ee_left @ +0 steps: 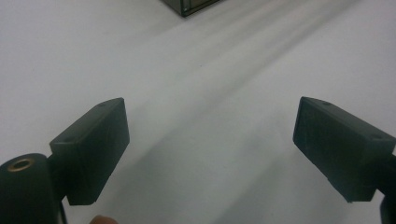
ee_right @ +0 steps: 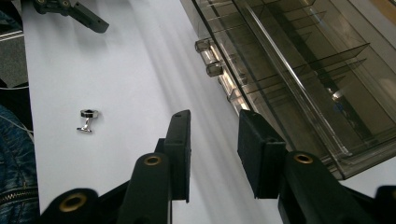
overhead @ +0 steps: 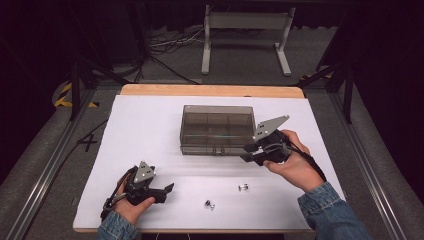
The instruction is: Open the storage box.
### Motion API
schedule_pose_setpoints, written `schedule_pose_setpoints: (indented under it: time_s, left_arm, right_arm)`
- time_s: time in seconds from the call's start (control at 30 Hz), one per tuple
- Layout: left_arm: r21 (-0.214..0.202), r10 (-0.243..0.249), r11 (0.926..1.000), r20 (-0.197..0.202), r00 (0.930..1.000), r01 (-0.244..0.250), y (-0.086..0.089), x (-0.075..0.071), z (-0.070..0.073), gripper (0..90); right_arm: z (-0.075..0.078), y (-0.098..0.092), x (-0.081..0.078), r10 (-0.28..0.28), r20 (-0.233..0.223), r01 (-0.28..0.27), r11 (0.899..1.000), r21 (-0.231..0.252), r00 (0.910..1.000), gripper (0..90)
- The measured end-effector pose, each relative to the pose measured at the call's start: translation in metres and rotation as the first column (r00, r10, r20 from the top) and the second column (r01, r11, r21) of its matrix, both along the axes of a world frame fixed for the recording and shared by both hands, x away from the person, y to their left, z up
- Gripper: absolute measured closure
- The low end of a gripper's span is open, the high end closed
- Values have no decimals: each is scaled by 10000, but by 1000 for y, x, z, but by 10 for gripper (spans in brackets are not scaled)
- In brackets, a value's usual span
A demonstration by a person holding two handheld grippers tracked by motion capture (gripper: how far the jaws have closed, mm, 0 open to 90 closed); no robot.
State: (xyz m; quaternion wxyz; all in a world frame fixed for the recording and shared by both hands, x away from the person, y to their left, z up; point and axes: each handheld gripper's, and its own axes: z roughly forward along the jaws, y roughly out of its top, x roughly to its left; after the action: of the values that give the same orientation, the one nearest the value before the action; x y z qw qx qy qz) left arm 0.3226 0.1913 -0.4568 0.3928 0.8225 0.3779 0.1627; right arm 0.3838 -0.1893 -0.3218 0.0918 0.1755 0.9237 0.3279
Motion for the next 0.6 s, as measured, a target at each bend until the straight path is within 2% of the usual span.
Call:
schedule_pose_setpoints:
  time_s: [0.1, 0.3, 0.6]
  left_arm:
    - [-5, 4, 10000, -2, 10000, -4, 0, 0, 0, 116]
    - [16, -1, 10000, -7, 10000, 1, 0, 0, 0, 116]
    - [-15, 26, 10000, -17, 10000, -26, 0, 0, 0, 114]
  right_arm:
    - [1, 0, 4, -2, -32, 1, 10000, -78, 10000, 653]
    - [5, 2, 17, 49, -54, -53, 9981, -617, 10000, 644]
    - [0, 2, 30, 163, -421, -197, 9965, -812, 9990, 636]
